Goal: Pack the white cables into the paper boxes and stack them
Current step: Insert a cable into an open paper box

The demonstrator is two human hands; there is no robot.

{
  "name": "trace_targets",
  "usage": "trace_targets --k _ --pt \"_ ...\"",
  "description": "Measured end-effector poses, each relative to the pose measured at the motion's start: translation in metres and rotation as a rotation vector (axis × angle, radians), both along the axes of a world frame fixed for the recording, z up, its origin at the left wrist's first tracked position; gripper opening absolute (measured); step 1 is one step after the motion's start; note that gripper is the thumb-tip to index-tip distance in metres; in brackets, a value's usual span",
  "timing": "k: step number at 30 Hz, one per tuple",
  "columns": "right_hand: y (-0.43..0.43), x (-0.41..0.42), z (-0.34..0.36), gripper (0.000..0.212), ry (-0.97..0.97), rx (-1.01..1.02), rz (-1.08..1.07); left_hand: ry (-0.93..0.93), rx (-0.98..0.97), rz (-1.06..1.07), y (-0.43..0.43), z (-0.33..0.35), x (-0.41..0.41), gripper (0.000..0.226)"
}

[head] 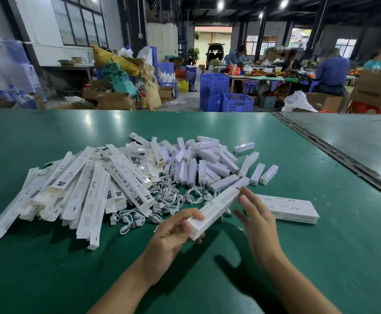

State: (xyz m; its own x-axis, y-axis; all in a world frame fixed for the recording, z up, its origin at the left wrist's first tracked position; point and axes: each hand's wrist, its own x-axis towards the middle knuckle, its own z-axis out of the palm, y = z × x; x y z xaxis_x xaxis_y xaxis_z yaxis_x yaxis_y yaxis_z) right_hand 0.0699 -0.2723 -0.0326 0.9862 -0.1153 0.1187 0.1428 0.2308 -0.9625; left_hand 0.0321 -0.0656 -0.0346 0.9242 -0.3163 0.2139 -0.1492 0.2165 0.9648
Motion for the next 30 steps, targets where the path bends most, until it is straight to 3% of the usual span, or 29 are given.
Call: trace_targets --k 3,7,9,13,17,20,24,30 --pt "-0.008 0.008 -0.001 0.025 -0.009 0.140 -0.078 0.047 -0.075 -0.025 0.005 0.002 0.001 0.041" --pt "-0.011 0.011 0.003 0.025 0.057 0.314 -0.087 0.112 -0.151 -0.022 0.008 0.004 0.002 0.046" --pt "-0.006 0.008 0.007 0.038 0.142 0.405 -0.062 0.147 -0.219 -0.037 0.007 0.005 0.004 0.048" --pt "0.016 -0.008 0.010 0.055 0.354 0.317 0.286 0.175 -0.240 -0.068 0.001 0.008 0.005 0.042" --pt "0.021 -0.013 0.011 0.053 0.359 0.235 0.501 0.207 -0.178 -0.039 0.005 0.004 0.007 0.039" --pt "0.020 -0.016 0.012 0.047 0.379 0.267 0.594 0.140 -0.016 -0.005 0.006 0.004 0.005 0.041" --pt "0.025 -0.011 0.013 0.051 0.368 0.442 0.375 0.071 0.123 0.119 0.000 0.000 0.008 0.049" --pt "0.011 0.000 0.010 0.030 0.407 0.822 -0.011 0.040 0.073 0.326 0.004 -0.002 0.012 0.033"
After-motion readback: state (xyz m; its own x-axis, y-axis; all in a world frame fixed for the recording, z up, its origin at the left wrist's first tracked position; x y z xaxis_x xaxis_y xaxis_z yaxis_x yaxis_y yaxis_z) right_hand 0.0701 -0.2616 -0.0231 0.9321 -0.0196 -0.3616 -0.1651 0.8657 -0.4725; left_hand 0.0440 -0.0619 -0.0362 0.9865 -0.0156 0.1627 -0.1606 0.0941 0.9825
